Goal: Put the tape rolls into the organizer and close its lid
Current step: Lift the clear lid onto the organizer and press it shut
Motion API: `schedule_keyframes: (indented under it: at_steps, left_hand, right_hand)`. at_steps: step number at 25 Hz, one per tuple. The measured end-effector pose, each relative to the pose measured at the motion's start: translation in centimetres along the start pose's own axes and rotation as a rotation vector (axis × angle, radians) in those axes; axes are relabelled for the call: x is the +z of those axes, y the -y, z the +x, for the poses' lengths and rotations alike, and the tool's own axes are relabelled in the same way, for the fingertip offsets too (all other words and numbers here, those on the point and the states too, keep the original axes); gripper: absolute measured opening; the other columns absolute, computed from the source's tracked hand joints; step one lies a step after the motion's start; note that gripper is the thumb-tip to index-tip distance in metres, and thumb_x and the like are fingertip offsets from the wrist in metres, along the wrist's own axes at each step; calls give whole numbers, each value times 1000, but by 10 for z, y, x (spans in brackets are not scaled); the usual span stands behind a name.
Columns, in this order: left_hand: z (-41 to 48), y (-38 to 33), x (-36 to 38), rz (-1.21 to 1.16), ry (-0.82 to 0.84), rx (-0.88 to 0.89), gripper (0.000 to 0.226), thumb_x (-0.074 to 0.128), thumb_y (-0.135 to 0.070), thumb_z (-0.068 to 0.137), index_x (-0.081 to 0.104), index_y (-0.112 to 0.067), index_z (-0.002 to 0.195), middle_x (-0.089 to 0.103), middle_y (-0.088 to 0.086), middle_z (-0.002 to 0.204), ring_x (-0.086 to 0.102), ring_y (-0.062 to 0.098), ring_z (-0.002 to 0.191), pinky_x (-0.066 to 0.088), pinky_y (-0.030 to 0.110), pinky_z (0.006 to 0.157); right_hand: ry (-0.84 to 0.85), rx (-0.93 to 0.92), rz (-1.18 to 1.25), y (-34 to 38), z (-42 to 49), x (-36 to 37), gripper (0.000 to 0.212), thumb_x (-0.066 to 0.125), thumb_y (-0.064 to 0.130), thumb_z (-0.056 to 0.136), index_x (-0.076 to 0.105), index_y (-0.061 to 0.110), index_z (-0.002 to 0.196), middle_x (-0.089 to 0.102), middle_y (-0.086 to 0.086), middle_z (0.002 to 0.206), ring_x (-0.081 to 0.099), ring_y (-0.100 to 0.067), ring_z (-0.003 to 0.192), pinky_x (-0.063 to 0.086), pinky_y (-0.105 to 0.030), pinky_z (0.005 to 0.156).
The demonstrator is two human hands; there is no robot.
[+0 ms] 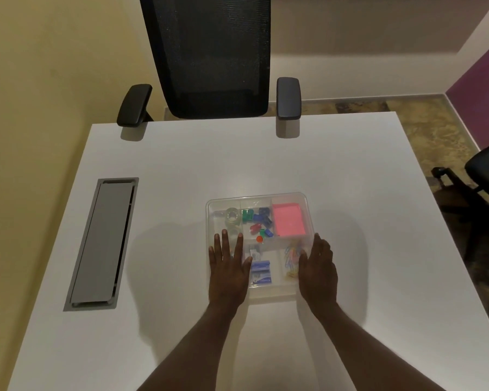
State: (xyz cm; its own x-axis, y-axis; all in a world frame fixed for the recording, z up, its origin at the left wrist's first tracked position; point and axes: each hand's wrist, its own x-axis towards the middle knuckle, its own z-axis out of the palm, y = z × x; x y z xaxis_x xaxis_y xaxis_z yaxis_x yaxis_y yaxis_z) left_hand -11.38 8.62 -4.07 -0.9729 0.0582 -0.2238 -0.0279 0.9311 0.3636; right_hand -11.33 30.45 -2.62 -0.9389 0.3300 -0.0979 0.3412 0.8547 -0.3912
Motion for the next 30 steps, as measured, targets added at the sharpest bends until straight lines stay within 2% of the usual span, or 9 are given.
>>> schedule_keyframes:
  at_steps: [4,8,11,14,18,22,26,28,30]
  left_hand:
    - [-2,0,3,-4,8,9,68,26,-52,111,-6,-31,168,-26,4,175,-28,27,162,-5,52,135]
    - [0,0,5,10,10,-1,69,19,-56,109,-9,-32,167,-29,3,174,-30,26,161,-8,51,135]
    - [2,4,7,15,14,-4,69,22,-55,110,-10,-31,167,-28,3,174,-30,26,161,-10,50,134]
    - [2,5,7,0,24,15,69,25,-55,111,-11,-34,166,-27,3,175,-30,25,161,-7,51,135]
    - [-9,-6,0,-84,-14,1,67,26,-53,111,-2,-31,168,-12,4,178,-18,24,164,4,55,135]
    - [-49,-23,-2,-50,-65,104,69,13,-57,111,21,-18,167,21,15,174,15,38,161,22,58,129]
    - [-70,-37,0,-24,0,74,68,6,-55,112,39,-20,160,32,12,169,30,38,156,12,50,128]
    - [-71,-36,1,0,2,69,77,-4,-61,107,33,-23,163,20,9,173,18,37,160,1,46,128]
    - [-67,-31,6,7,0,51,83,-19,-69,96,8,-31,165,-9,1,174,-7,31,164,-10,46,133]
  right_hand:
    - [67,278,137,-9,2,5,49,13,60,96,40,19,94,51,0,79,69,-37,82,38,-30,60]
    - [7,261,230,-15,5,14,51,10,59,93,39,17,89,53,-3,76,63,-33,68,22,-18,48]
    - [6,259,182,-11,5,17,48,14,53,97,42,14,92,49,-2,76,68,-35,73,30,-19,48]
    - [-88,212,-40,-8,-1,12,42,24,40,108,51,7,110,58,-15,96,68,-39,89,53,-40,67]
    - [-151,-11,-356,-9,-9,-1,54,32,40,102,49,7,141,51,-23,142,48,-42,135,35,-56,108]
    - [-60,-415,-279,6,-48,8,57,46,39,103,42,13,153,36,-18,161,32,-38,150,32,-58,118]
    - [121,-451,-252,14,-81,15,59,41,46,103,35,21,156,26,-10,166,22,-32,154,20,-56,124]
    - [177,-443,-296,15,-85,17,59,45,44,103,32,23,157,22,-10,167,18,-33,155,22,-59,123]
    - [212,-427,-304,19,-81,15,64,55,41,100,32,24,157,21,-10,167,18,-33,155,22,-60,123]
